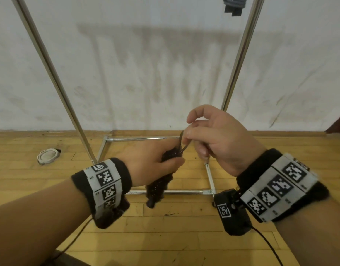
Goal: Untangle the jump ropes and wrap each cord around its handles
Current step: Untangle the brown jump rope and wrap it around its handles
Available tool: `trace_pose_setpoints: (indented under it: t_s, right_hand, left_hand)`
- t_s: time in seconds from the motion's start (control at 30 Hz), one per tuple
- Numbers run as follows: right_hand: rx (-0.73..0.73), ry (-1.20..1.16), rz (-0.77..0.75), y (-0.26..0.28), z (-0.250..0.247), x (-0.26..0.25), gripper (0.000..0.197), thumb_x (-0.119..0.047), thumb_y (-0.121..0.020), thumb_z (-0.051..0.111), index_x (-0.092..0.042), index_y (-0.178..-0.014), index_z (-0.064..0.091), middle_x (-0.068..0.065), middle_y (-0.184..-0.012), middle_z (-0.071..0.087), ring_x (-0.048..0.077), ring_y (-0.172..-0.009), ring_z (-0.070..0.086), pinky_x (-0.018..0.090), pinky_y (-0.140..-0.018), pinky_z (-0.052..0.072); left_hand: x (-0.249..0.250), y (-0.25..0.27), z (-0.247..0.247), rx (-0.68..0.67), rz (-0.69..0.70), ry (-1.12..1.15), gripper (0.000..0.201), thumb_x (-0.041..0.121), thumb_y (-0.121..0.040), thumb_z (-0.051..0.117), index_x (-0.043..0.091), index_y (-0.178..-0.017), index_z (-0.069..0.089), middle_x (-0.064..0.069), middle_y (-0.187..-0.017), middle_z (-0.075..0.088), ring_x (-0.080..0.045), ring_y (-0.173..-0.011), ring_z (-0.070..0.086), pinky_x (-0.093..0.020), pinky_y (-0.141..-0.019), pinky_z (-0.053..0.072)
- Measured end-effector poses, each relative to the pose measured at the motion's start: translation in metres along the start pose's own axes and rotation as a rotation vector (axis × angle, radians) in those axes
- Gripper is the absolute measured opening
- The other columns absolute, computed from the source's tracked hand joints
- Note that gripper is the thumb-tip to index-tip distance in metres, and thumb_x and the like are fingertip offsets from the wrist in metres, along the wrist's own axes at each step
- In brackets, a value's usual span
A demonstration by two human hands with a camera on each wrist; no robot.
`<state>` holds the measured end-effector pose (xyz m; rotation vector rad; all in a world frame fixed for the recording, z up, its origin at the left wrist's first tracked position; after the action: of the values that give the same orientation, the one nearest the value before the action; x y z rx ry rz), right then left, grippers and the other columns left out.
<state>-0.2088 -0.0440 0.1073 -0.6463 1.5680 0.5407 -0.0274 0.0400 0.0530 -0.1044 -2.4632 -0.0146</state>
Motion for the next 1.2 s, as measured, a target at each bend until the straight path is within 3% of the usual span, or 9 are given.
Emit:
trace_pose_setpoints:
  t_s: [0.13,0.23,0.3,0.4,0.53,0.7,0.87,1.03,1.2]
  right_hand:
    - [0.092,-0.048,-0.022,-0.007,-0.007,-0.005,0.026,0.001,-0.094,0.064,-0.008,-0.118,0.064,0.011,-0.096,0.071,0.020,-0.056,0.054,0.033,-0.052,0.047]
    - [0.090,-0.032,0.020,-0.009,-0.005,-0.003,0.022,-0.010,-0.096,0.066,-0.013,-0.117,0.070,0.014,-0.109,0.072,0.020,-0.076,0.066,0.034,-0.064,0.052]
    - [0.052,0.092,0.020,-0.010,0.001,0.001,0.015,-0.019,-0.098,0.065,-0.017,-0.107,0.076,0.011,-0.102,0.075,0.017,-0.081,0.069,0.032,-0.070,0.054]
    - [0.097,0.195,-0.041,-0.004,0.012,-0.013,0.014,-0.024,-0.098,0.065,-0.021,-0.095,0.078,0.005,-0.090,0.076,0.014,-0.080,0.070,0.028,-0.071,0.057]
    - [0.132,0.159,-0.078,-0.009,0.024,-0.031,0.017,-0.020,-0.098,0.062,-0.017,-0.088,0.076,0.004,-0.087,0.075,0.020,-0.084,0.072,0.035,-0.074,0.061]
    - [0.082,0.261,-0.129,-0.022,0.039,-0.087,0.014,-0.017,-0.095,0.064,-0.008,-0.091,0.074,0.008,-0.090,0.075,0.020,-0.080,0.074,0.039,-0.077,0.064]
    - [0.090,0.389,-0.223,-0.031,0.054,-0.147,0.014,-0.020,-0.097,0.063,-0.013,-0.091,0.074,0.006,-0.084,0.076,0.012,-0.072,0.073,0.022,-0.062,0.060]
    - [0.073,0.407,-0.311,-0.042,0.070,-0.203,0.015,-0.019,-0.095,0.063,-0.010,-0.088,0.072,0.006,-0.083,0.075,0.013,-0.070,0.073,0.030,-0.062,0.062]
    - [0.045,0.590,-0.447,-0.056,0.086,-0.238,0.021,-0.028,-0.101,0.058,-0.014,-0.089,0.068,0.001,-0.081,0.073,0.009,-0.068,0.071,0.027,-0.060,0.061]
  left_hand:
    - [0.016,-0.007,-0.001,0.083,-0.020,0.550,0.025,0.047,-0.100,0.058,0.025,-0.102,0.068,-0.003,-0.098,0.080,-0.020,-0.090,0.077,-0.057,-0.092,0.059]
    - [0.024,-0.010,-0.009,0.180,-0.096,0.683,0.029,0.047,-0.097,0.059,0.021,-0.103,0.070,-0.010,-0.100,0.081,-0.026,-0.091,0.077,-0.063,-0.100,0.054]
    - [0.022,-0.014,-0.012,0.170,-0.154,0.666,0.036,0.049,-0.093,0.061,0.019,-0.110,0.067,-0.006,-0.101,0.082,-0.026,-0.095,0.078,-0.057,-0.100,0.055]
    - [0.031,-0.004,-0.035,0.138,-0.167,0.567,0.045,0.055,-0.085,0.065,0.021,-0.114,0.062,0.000,-0.103,0.082,-0.027,-0.098,0.077,-0.047,-0.087,0.056]
    - [0.037,0.005,-0.065,0.186,-0.123,0.559,0.040,0.049,-0.084,0.077,0.022,-0.110,0.063,-0.006,-0.099,0.082,-0.025,-0.093,0.078,-0.045,-0.088,0.061]
    - [0.060,0.020,-0.124,0.300,-0.088,0.169,0.029,0.068,-0.075,0.073,0.043,-0.090,0.069,0.017,-0.088,0.077,-0.008,-0.084,0.073,-0.034,-0.083,0.056]
    - [0.084,0.029,-0.196,0.291,-0.073,0.019,0.015,0.051,-0.090,0.075,0.038,-0.084,0.076,0.016,-0.084,0.077,-0.006,-0.079,0.072,-0.037,-0.081,0.059]
    - [0.099,0.042,-0.250,0.336,-0.013,0.137,0.011,0.035,-0.092,0.081,0.037,-0.081,0.078,0.003,-0.091,0.081,-0.019,-0.088,0.078,-0.045,-0.090,0.064]
    - [0.096,0.048,-0.284,0.410,0.021,0.208,0.015,0.024,-0.092,0.083,0.031,-0.081,0.076,-0.002,-0.092,0.081,-0.027,-0.095,0.078,-0.049,-0.092,0.064]
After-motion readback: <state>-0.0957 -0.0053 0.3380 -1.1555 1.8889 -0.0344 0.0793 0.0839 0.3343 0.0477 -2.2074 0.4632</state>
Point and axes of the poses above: each hand's wrist, its own y-axis away from the middle knuckle, its own z-axis out of the palm, x = y × z, the point moved 1 cm from there along -y, towards the middle knuckle
